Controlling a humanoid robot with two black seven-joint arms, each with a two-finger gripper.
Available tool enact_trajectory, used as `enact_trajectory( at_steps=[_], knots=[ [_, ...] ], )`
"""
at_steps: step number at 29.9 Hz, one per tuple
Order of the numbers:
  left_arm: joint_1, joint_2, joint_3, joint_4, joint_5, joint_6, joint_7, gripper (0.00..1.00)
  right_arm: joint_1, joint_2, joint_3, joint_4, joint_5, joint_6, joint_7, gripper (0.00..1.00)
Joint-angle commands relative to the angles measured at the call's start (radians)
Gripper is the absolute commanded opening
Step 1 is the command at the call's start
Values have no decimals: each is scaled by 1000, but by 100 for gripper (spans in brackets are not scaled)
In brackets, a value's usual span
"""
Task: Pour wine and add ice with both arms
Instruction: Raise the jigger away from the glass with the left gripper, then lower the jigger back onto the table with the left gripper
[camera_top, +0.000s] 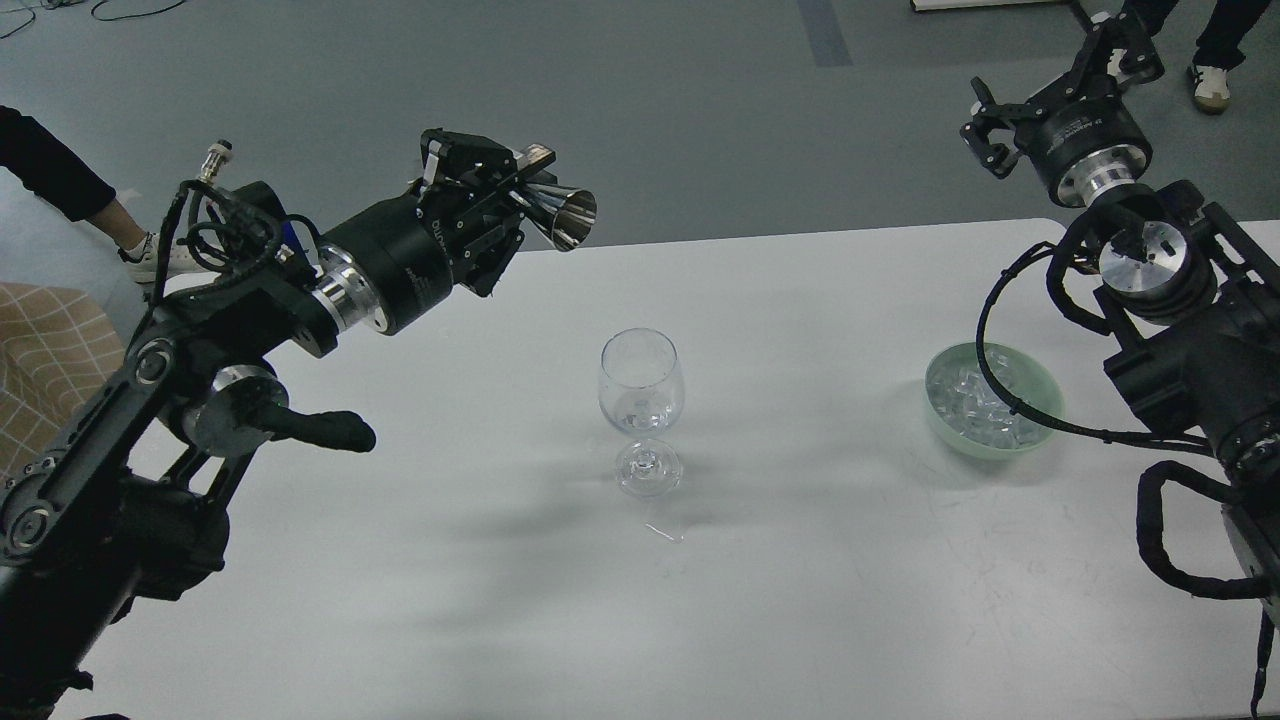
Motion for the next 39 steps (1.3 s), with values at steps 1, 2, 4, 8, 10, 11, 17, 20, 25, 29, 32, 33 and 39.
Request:
enact_trajectory(
  at_steps=[1, 2, 4, 8, 10, 11, 17, 20, 25, 29, 32, 33, 39],
  knots=[
    [10, -4, -65, 11, -87, 38, -7, 0, -1, -5, -3, -2, 0, -1, -2, 100],
    [16, -4, -79, 14, -101, 38, -7, 0, -1, -5, -3, 0, 0, 1, -2, 100],
    [38, -4, -128, 34, -143, 38, -7, 0, -2, -5, -5, 0, 0, -1, -2, 100],
    [75, -4, -229, 69, -225, 39, -3, 0, -2, -5, -5, 1, 0, -1, -2, 100],
    [82, -4, -261, 104, -270, 44, -5, 0, -5, -5, -6, 1, -2, -1, -2, 100],
    [90, -4, -281, 132, -308, 44, -6, 0, -5, -5, -6, 1, 0, -1, -2, 100],
    [125, -8, -366, 267, -425, 45, -22, 0, -5, -5, -11, 1, -2, -2, -5, 100],
    [133, -57, -409, 340, -489, 73, -28, 0, -5, -5, -11, 3, -2, -5, -8, 100],
    [140, -88, -438, 380, -597, 187, -28, 0, -7, -5, -12, 3, -3, -10, -8, 100],
    [145, -120, -446, 432, -632, 184, -34, 0, -8, -5, -12, 3, -3, -11, -8, 100],
    [144, -131, -456, 503, -654, 177, -40, 0, -8, -7, -12, 3, -3, -13, -8, 100],
    [144, -131, -456, 512, -654, 177, -48, 0, -8, -7, -12, 3, -5, -13, -8, 100],
    [144, -131, -456, 635, -696, 108, -95, 0, -10, -7, -15, 3, -8, -13, -8, 100]
  ],
)
